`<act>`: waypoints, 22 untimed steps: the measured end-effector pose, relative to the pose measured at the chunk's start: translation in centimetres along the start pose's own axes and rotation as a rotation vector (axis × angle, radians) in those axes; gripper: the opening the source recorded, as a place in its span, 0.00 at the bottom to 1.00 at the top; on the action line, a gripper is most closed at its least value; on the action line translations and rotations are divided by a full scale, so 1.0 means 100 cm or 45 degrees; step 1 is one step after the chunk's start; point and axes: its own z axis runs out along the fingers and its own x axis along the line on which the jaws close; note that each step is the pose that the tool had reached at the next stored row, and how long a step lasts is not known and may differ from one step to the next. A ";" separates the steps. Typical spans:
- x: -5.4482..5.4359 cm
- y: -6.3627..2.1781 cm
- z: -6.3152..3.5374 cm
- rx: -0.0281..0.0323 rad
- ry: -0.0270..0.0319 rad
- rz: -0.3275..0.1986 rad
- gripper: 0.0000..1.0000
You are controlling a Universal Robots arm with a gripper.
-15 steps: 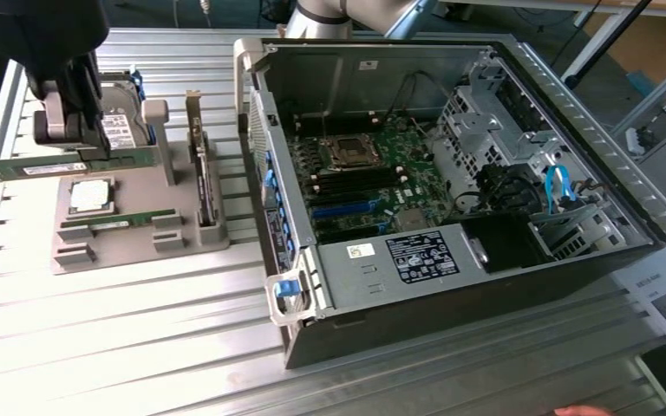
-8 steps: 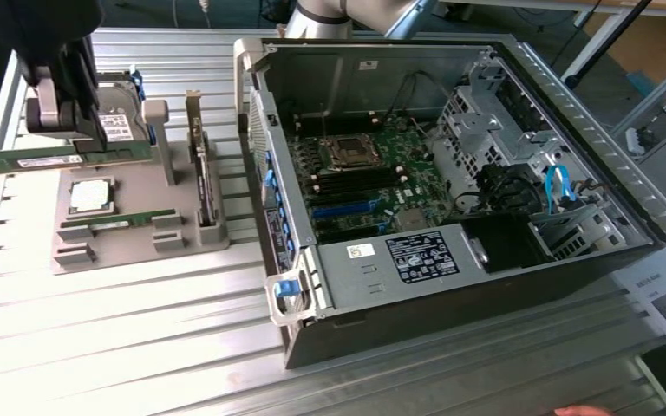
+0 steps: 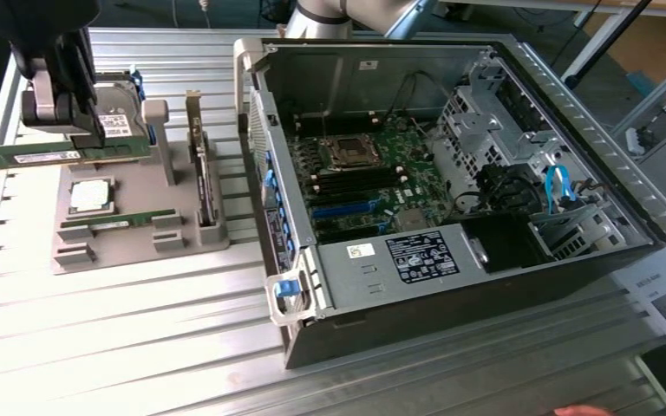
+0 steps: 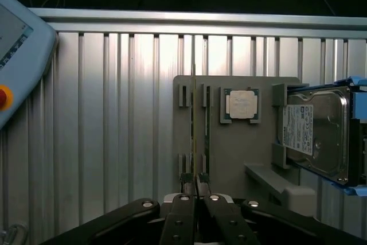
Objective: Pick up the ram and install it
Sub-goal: 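Pick up the ram and move it above insertion slot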
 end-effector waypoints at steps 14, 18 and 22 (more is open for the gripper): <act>0.000 -0.0104 -0.0005 -0.0001 0.0001 0.000 0.12; 0.000 -0.0164 -0.0008 -0.0001 0.0001 0.000 0.12; 0.000 -0.0230 -0.0012 -0.0002 0.0002 0.000 0.12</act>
